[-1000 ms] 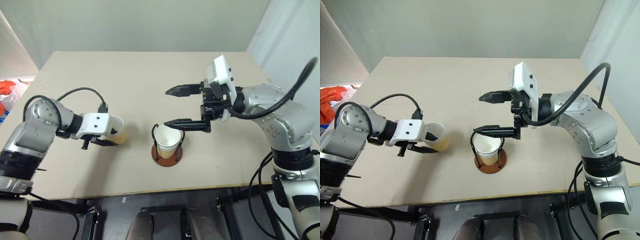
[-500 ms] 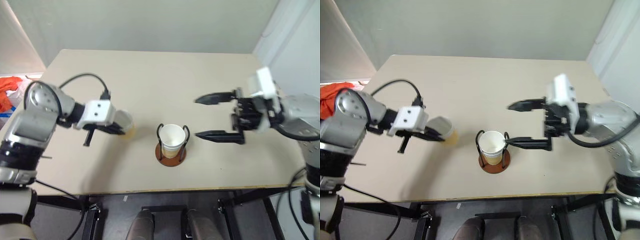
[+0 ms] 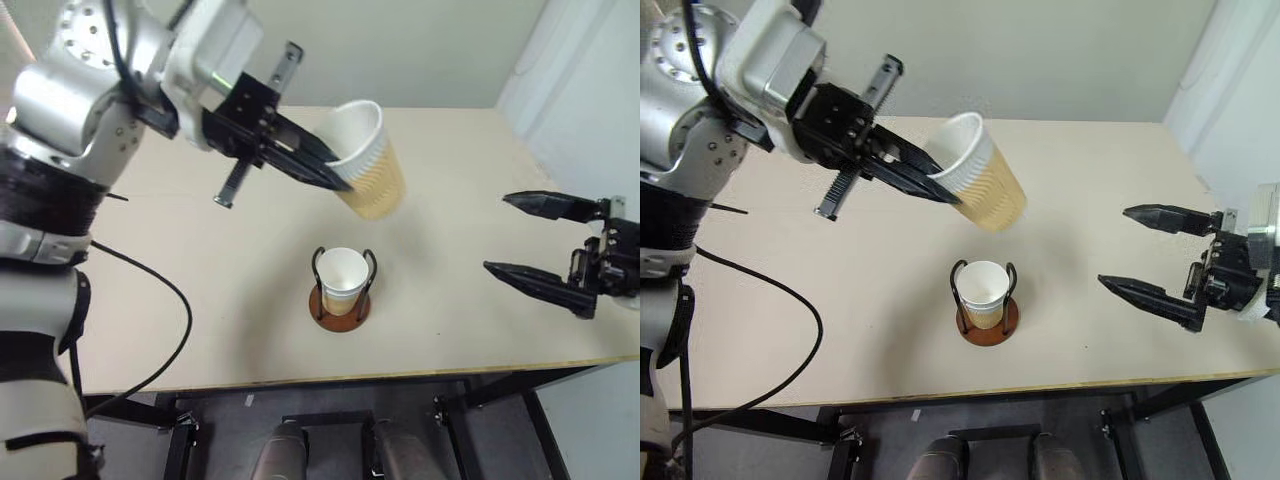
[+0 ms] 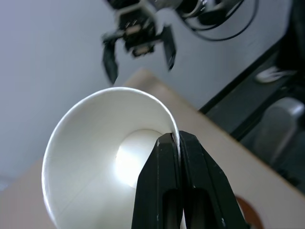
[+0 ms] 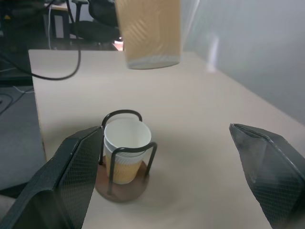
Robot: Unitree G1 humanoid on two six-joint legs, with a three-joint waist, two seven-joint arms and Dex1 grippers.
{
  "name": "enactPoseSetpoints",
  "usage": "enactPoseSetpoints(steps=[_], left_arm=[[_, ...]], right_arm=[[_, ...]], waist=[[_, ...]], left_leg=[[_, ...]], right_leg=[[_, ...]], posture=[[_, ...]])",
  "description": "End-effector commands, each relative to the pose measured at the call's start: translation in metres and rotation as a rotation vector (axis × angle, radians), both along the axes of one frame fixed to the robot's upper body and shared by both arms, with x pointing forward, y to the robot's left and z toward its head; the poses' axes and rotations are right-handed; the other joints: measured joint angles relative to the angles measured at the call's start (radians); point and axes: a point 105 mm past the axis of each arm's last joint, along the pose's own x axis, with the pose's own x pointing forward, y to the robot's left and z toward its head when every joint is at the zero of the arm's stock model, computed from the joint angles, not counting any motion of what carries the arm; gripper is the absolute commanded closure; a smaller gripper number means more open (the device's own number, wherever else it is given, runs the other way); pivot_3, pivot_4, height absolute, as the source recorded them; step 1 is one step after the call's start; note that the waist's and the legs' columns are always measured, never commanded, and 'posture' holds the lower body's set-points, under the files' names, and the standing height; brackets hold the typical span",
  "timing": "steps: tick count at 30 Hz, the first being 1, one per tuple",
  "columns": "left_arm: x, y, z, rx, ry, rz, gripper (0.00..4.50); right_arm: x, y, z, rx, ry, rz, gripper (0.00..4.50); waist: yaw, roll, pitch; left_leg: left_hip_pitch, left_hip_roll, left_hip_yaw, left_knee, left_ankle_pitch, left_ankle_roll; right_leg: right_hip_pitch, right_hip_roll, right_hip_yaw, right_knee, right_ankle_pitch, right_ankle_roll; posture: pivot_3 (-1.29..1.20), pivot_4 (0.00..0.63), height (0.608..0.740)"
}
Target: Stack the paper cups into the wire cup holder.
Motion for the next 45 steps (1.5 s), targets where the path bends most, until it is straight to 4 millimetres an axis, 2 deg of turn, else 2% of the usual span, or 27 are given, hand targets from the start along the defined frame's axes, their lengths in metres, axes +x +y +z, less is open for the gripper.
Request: enactPoseSetpoints(steps=[1,4,13,15,22,31,34,39,42,45], left_arm=[[0.003,-0.003,-0.01,0.101,-0.071,-0.046,4.45],[0.005,-0.005,-0.025,0.186,-0.131,-0.077,4.45],[0.011,-0.017,-0.049,0.282,-0.216,-0.182,4.45],[0.011,-0.016,-0.052,0.296,-0.208,-0.188,4.45],[0.015,-0.017,-0.062,0.338,-0.207,-0.207,4.45],[0.019,-0.012,-0.067,0.371,-0.187,-0.186,4.45],[0.022,-0.012,-0.069,0.384,-0.191,-0.179,3.81],[0.021,-0.014,-0.069,0.383,-0.189,-0.187,2.13],[0.032,-0.017,-0.072,0.376,-0.217,-0.162,1.04],[0.044,-0.017,-0.071,0.335,-0.201,-0.096,1.04]], right_arm=[[-0.006,-0.003,0.008,0.004,-0.052,-0.047,0.0],[-0.01,-0.003,0.008,0.009,-0.061,-0.066,0.0],[-0.014,0.0,0.009,-0.001,-0.072,-0.11,0.0],[-0.015,-0.002,0.009,-0.005,-0.072,-0.126,0.0],[-0.019,-0.003,0.009,-0.01,-0.071,-0.152,0.0],[-0.016,-0.006,0.008,-0.006,-0.063,-0.175,0.0],[-0.015,-0.005,0.008,-0.003,-0.06,-0.175,0.0],[-0.013,-0.005,0.008,-0.001,-0.058,-0.172,0.0],[-0.011,-0.003,0.008,0.006,-0.056,-0.153,0.0],[-0.007,-0.001,0.004,0.006,-0.035,-0.118,0.0]], waist=[[0.005,0.0,0.0],[0.012,0.001,0.001],[0.02,0.001,0.001],[0.021,0.001,0.001],[0.024,0.001,0.001],[0.025,0.001,0.001],[0.025,0.001,0.001],[0.026,0.001,0.001],[0.028,0.001,0.001],[0.028,0.001,0.001]], left_leg=[[-0.001,0.0,0.0,0.001,-0.001,0.002],[-0.004,0.0,0.0,0.009,-0.006,0.007],[-0.01,-0.002,0.001,0.018,-0.014,0.014],[-0.011,-0.002,0.001,0.018,-0.015,0.013],[-0.012,-0.002,0.001,0.018,-0.016,0.013],[-0.013,-0.002,0.001,0.02,-0.016,0.013],[-0.013,-0.002,0.001,0.02,-0.016,0.013],[-0.013,-0.002,0.001,0.021,-0.017,0.013],[-0.013,-0.002,0.001,0.021,-0.017,0.013],[-0.013,-0.002,0.001,0.023,-0.017,0.013]], right_leg=[[0.0,0.0,0.0,0.0,0.0,0.001],[0.001,-0.001,0.0,0.0,-0.002,0.004],[0.001,-0.003,-0.001,-0.002,0.001,0.011],[0.001,-0.003,-0.001,-0.002,0.003,0.015],[0.0,-0.003,-0.002,-0.003,0.002,0.017],[0.0,-0.003,-0.002,-0.003,0.002,0.017],[0.0,-0.003,-0.002,-0.003,0.002,0.017],[0.0,-0.003,-0.002,-0.003,0.002,0.017],[0.0,-0.003,-0.002,-0.003,0.002,0.017],[0.001,-0.003,-0.002,-0.002,0.002,0.018]], posture=[[0.0,0.15,0.74],[0.0,0.15,0.74],[0.0,0.15,0.74],[0.0,0.15,0.74],[0.0,0.15,0.74],[0.0,0.15,0.74],[0.0,0.15,0.74],[0.0,0.15,0.74],[0.0,0.15,0.74],[0.0,0.15,0.74]])
